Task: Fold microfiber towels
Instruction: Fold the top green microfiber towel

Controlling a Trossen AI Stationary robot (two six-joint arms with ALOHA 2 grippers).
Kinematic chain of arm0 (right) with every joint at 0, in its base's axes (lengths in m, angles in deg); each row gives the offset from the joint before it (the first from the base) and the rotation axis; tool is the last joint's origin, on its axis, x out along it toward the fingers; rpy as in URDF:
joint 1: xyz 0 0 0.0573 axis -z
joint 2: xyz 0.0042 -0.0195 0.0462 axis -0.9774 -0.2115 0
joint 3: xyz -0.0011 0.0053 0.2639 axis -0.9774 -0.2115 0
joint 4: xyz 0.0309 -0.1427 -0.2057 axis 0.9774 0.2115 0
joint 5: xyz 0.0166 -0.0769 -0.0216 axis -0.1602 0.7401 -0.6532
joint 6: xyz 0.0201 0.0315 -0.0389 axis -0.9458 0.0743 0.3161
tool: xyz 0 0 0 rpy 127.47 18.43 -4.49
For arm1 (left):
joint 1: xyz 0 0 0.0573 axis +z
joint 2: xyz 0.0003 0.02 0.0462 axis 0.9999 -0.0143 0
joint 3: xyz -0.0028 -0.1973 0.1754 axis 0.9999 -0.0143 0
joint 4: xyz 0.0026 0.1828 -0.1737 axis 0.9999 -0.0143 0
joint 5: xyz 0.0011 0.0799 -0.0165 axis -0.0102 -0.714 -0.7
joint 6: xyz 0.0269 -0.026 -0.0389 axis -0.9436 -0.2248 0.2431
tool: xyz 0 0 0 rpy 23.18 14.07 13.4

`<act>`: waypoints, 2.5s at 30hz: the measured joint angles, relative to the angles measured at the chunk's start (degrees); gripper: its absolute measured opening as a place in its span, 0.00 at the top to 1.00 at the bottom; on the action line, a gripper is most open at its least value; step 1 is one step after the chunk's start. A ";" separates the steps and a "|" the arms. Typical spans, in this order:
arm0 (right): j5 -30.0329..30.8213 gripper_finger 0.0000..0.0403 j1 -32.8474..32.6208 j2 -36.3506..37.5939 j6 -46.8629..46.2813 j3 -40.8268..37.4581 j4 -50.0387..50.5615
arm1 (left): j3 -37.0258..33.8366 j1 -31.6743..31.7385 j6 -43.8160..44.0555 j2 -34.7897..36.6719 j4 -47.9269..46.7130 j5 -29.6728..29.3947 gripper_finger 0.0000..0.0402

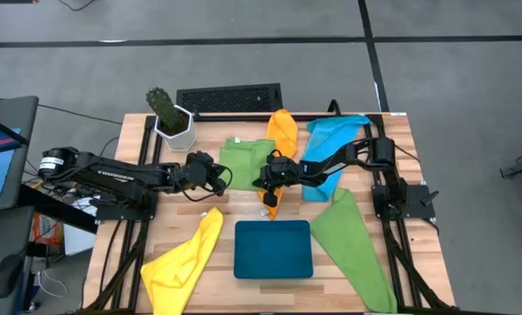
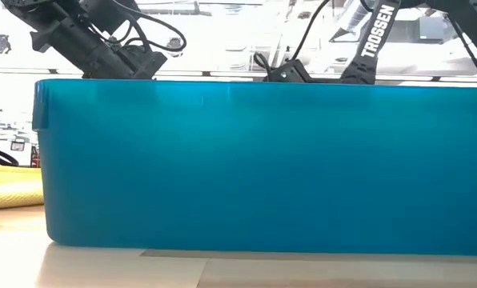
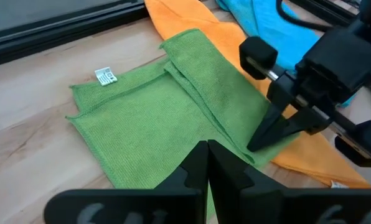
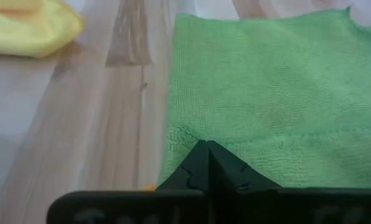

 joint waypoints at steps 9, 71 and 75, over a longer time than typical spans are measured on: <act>0.12 0.95 -0.12 4.32 -2.09 0.39 -1.43 | 0.00 0.00 1.84 0.00 -1.77 -1.13 0.96; 0.12 0.92 -1.44 12.69 -3.04 0.17 1.87 | -10.63 0.32 -2.02 -3.82 7.48 7.99 0.65; 0.12 0.92 -1.44 12.72 -3.04 0.17 2.14 | -8.78 0.28 -5.90 -9.72 10.24 10.50 0.65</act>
